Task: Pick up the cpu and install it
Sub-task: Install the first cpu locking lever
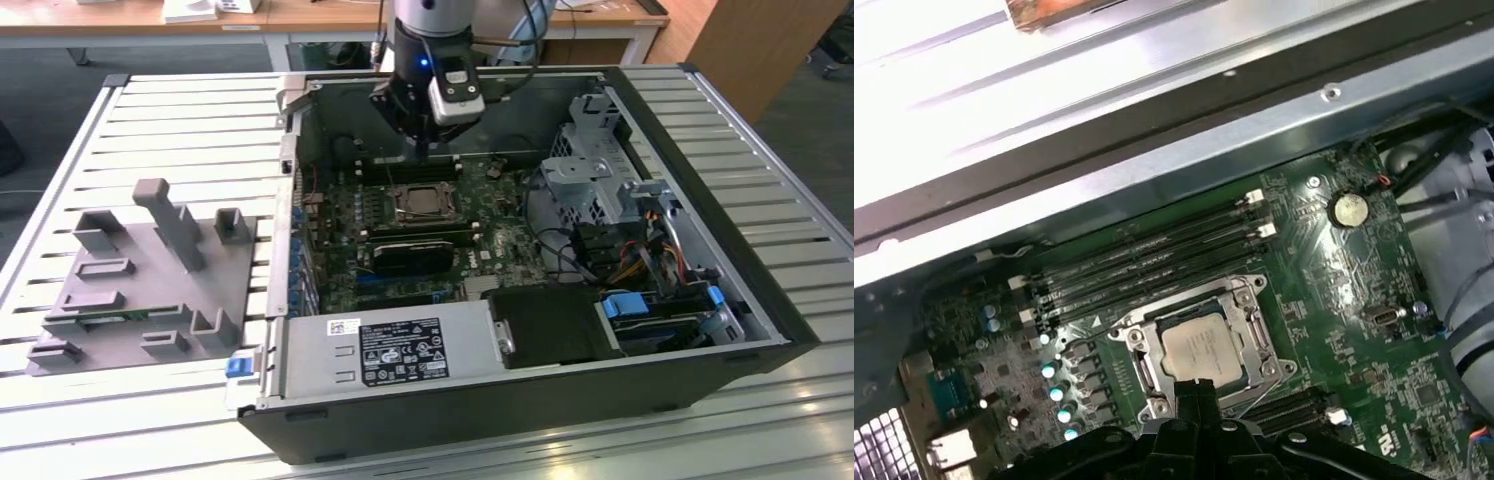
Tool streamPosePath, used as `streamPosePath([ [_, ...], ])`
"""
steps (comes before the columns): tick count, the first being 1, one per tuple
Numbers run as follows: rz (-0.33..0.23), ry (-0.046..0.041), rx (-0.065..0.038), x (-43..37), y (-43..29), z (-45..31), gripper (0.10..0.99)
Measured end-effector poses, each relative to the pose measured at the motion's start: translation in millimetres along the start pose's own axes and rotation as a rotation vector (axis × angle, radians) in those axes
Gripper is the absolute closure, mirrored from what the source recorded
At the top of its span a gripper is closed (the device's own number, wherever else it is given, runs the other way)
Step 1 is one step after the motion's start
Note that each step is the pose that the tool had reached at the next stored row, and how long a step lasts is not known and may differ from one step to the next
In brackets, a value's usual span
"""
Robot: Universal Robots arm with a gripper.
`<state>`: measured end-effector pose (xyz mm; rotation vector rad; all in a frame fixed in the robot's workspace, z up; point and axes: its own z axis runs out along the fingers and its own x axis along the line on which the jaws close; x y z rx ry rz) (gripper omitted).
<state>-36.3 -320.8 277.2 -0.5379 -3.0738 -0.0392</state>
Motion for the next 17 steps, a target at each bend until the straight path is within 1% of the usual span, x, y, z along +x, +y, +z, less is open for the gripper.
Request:
streamPosePath([
  [5, -0.091, 0.0013, 0.002, -0.1, 0.0, 1.9, 0.980],
  [6, -0.103, -0.0009, 0.002, -0.1, 0.0, 2.4, 0.980],
  [7, -0.107, -0.0070, 0.000, -0.1, -0.1, 2.8, 0.980],
  [8, -0.107, -0.0151, -0.002, 0.0, -0.1, 3.2, 0.980],
  [9, -0.108, -0.0193, -0.006, 0.0, -0.1, 3.9, 0.980],
  [11, -0.119, -0.0191, -0.009, 0.0, -0.1, 4.7, 0.980],
  [17, -0.230, -0.0160, -0.007, 0.0, -0.2, 6.6, 0.980],
])
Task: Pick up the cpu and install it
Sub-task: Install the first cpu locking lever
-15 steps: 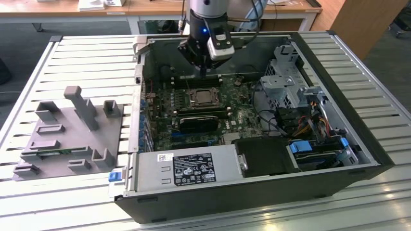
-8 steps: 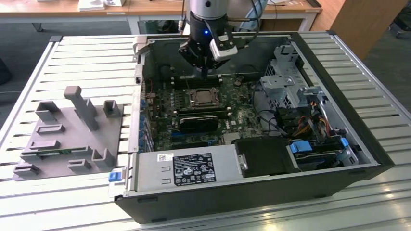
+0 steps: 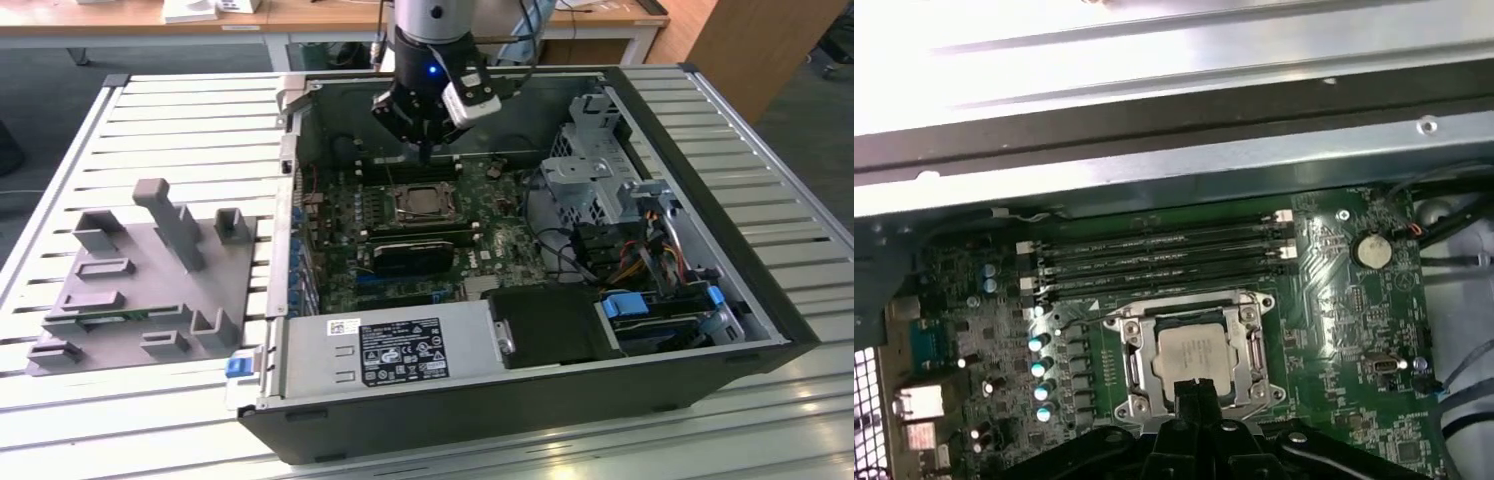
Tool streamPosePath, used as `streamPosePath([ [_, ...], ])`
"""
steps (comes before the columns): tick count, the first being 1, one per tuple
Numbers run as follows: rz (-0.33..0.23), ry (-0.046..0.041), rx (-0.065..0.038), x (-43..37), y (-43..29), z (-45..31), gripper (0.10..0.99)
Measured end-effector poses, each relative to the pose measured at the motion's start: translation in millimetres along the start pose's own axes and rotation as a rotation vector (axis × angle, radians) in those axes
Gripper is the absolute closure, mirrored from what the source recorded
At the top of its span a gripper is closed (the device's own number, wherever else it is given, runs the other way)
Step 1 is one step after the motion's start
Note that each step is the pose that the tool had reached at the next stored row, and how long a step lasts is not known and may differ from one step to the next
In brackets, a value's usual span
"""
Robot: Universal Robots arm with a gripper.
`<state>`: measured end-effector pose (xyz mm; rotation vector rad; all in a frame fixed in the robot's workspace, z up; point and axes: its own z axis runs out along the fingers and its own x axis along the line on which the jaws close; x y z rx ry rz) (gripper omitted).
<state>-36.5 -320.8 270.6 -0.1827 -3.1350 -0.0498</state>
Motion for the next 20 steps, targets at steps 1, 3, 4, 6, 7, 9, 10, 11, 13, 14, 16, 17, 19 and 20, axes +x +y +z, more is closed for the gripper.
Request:
streamPosePath([
  [1, -0.018, 0.0005, 0.000, 0.0, 0.0, 0.3, 0.980],
  [3, -0.054, 0.0017, 0.000, 0.0, 0.0, 1.0, 0.980],
  [4, -0.071, 0.0022, 0.000, 0.0, 0.0, 1.4, 0.980],
  [6, -0.107, 0.0034, 0.000, 0.0, -0.1, 2.1, 0.980],
  [7, -0.124, 0.0039, 0.000, 0.0, -0.1, 2.5, 0.980],
  [9, -0.139, 0.0044, 0.000, 0.8, -0.2, 3.5, 0.980],
  [10, -0.140, 0.0045, -0.001, 1.8, -0.4, 3.9, 0.980],
  [11, -0.140, 0.0046, -0.001, 3.4, -0.6, 4.2, 0.980],
  [13, -0.140, 0.0045, -0.002, 7.5, -1.0, 4.8, 0.980],
  [14, -0.140, 0.0045, -0.002, 10.3, -1.3, 5.0, 0.980],
  [16, -0.140, 0.0045, -0.002, 16.5, -2.1, 5.6, 0.980],
  [17, -0.140, 0.0045, -0.002, 19.5, -2.5, 5.9, 0.980],
  [19, -0.140, 0.0045, -0.002, 24.6, -3.1, 6.4, 0.980],
  [20, -0.140, 0.0045, -0.002, 27.0, -3.4, 6.6, 0.980],
])
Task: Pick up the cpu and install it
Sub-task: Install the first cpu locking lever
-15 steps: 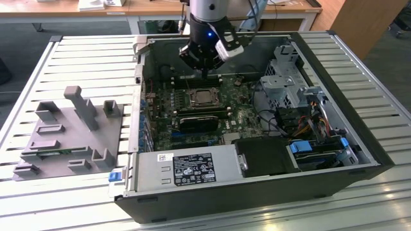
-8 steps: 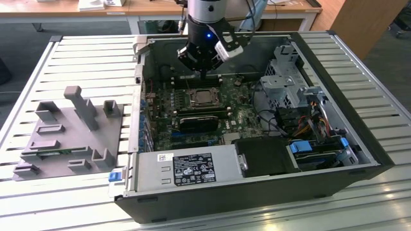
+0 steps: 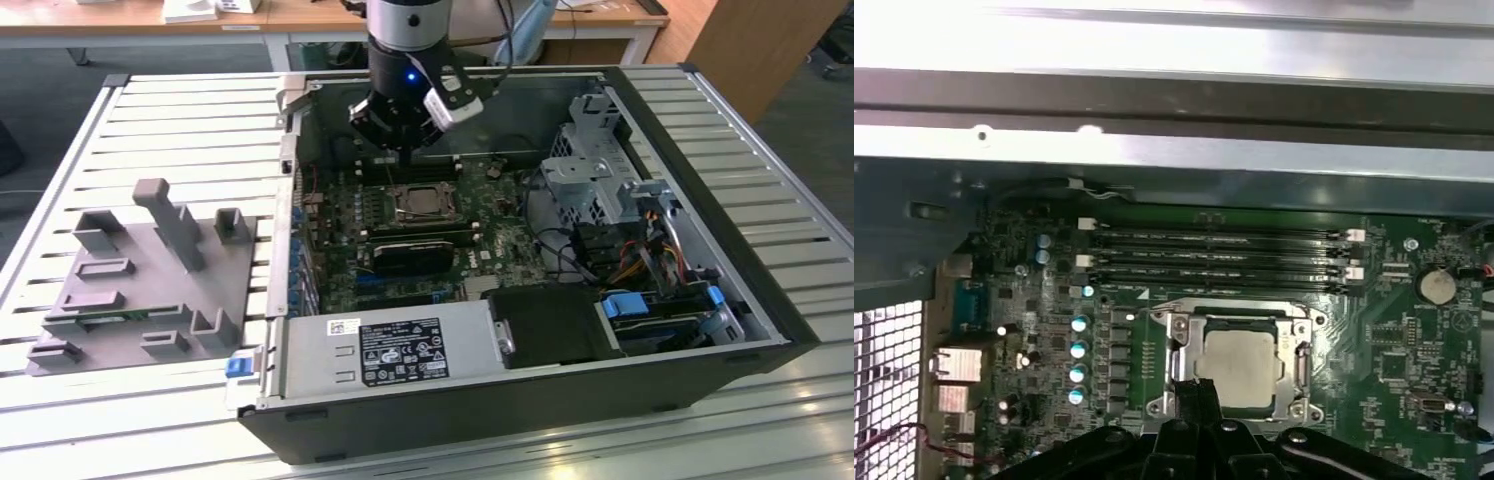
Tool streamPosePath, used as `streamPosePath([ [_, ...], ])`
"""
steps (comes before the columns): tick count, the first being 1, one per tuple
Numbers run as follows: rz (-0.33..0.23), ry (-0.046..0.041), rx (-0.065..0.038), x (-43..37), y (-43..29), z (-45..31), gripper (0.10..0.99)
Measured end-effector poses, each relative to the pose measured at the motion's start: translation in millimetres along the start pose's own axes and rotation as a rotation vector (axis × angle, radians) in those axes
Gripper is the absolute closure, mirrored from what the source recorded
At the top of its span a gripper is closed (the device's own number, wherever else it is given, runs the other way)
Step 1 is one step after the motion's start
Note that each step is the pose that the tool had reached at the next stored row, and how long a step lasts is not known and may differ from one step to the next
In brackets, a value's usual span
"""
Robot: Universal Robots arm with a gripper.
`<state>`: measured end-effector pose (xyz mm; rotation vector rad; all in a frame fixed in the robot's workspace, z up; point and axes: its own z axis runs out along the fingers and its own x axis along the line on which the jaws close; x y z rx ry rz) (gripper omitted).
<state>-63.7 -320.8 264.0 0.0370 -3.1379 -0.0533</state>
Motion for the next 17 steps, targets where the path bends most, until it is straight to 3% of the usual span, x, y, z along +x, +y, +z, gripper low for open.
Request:
streamPosePath([
  [9, 0.000, 0.0000, 0.000, 20.8, 0.5, 1.8, 0.980],
  [17, 0.000, 0.0001, 0.000, 30.0, 6.6, 3.3, 0.980],
])
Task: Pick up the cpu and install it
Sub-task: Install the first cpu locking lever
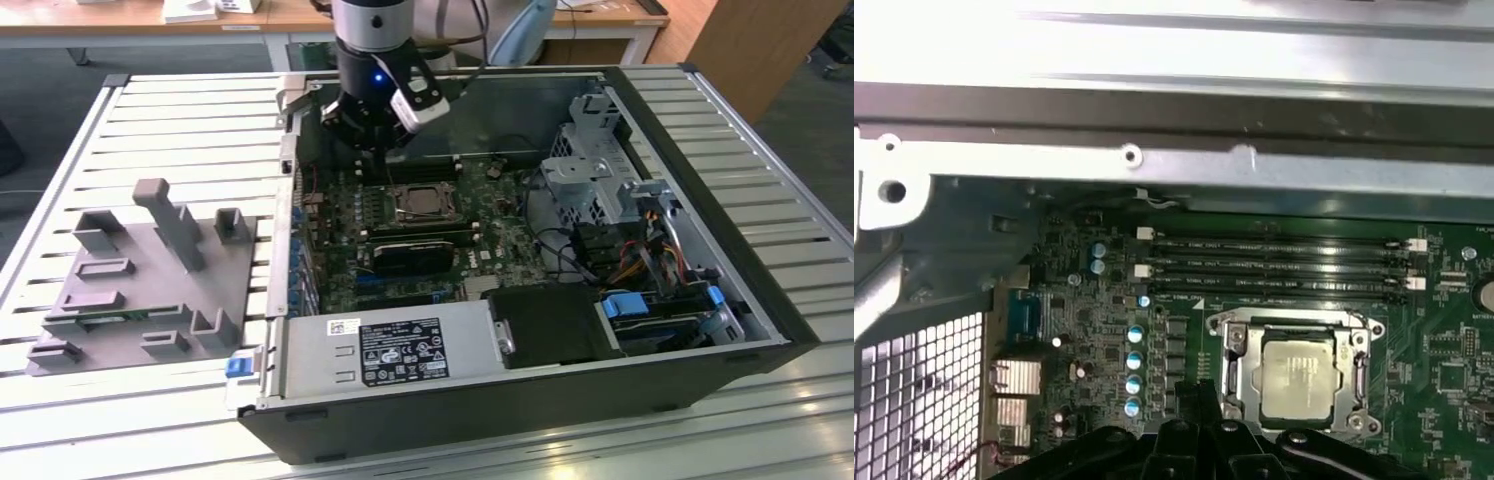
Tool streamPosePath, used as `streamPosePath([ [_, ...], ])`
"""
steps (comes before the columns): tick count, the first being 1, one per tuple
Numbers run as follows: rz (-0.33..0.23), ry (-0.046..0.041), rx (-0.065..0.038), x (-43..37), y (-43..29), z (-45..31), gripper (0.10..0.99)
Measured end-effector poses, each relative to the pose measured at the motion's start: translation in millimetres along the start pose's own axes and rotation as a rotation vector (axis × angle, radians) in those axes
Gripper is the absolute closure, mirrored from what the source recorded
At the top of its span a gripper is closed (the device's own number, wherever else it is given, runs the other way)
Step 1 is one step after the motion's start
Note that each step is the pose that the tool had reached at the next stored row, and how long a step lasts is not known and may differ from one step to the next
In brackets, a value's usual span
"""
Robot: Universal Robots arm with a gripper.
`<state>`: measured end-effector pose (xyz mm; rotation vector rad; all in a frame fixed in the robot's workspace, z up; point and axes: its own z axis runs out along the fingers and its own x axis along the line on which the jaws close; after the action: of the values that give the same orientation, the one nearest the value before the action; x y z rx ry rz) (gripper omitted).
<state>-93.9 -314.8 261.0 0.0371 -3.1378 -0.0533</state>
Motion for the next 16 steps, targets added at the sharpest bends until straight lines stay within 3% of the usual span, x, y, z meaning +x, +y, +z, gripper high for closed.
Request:
streamPosePath([
  [16, 0.000, 0.0000, 0.000, 3.0, 21.5, 3.6, 0.980],
])
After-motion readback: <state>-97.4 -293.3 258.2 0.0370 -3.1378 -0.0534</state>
